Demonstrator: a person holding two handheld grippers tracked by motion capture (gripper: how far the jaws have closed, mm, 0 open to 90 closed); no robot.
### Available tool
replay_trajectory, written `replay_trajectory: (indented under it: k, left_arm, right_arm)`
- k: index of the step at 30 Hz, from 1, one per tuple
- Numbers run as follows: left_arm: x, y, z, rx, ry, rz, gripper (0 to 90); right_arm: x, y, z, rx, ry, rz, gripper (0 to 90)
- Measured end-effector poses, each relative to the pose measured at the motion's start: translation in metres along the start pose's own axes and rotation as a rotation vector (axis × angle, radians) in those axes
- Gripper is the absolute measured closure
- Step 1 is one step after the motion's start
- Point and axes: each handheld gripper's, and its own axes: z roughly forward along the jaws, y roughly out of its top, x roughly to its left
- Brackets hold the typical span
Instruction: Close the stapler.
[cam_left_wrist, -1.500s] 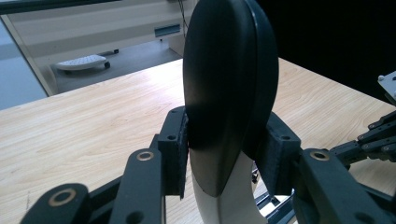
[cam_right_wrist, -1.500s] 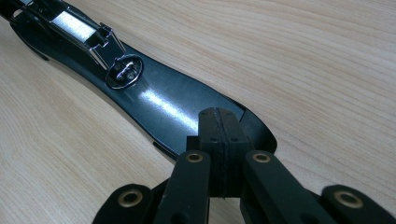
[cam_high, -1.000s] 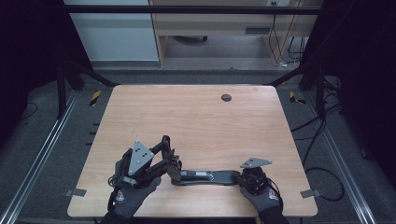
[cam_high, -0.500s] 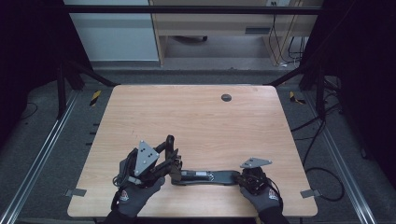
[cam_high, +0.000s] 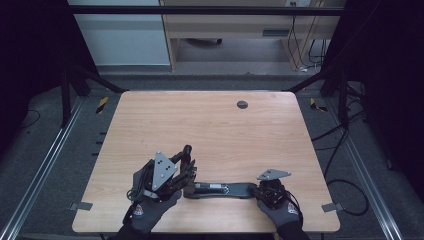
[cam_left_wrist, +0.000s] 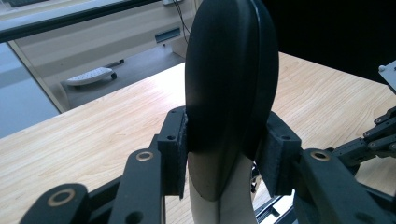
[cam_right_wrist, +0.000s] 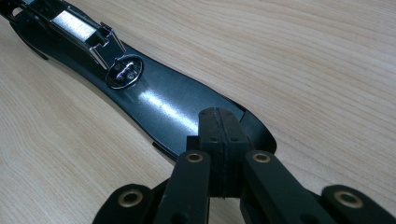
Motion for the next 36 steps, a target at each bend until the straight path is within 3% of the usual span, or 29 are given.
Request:
replay_trajectory:
  k: [36]
  left_arm:
    - [-0.020,0.007,0.014,0.011,0.016,0.084,56.9]
  right_arm:
    - [0.000,0.000,0.000,-0.004,0.001,-0.004,90.0]
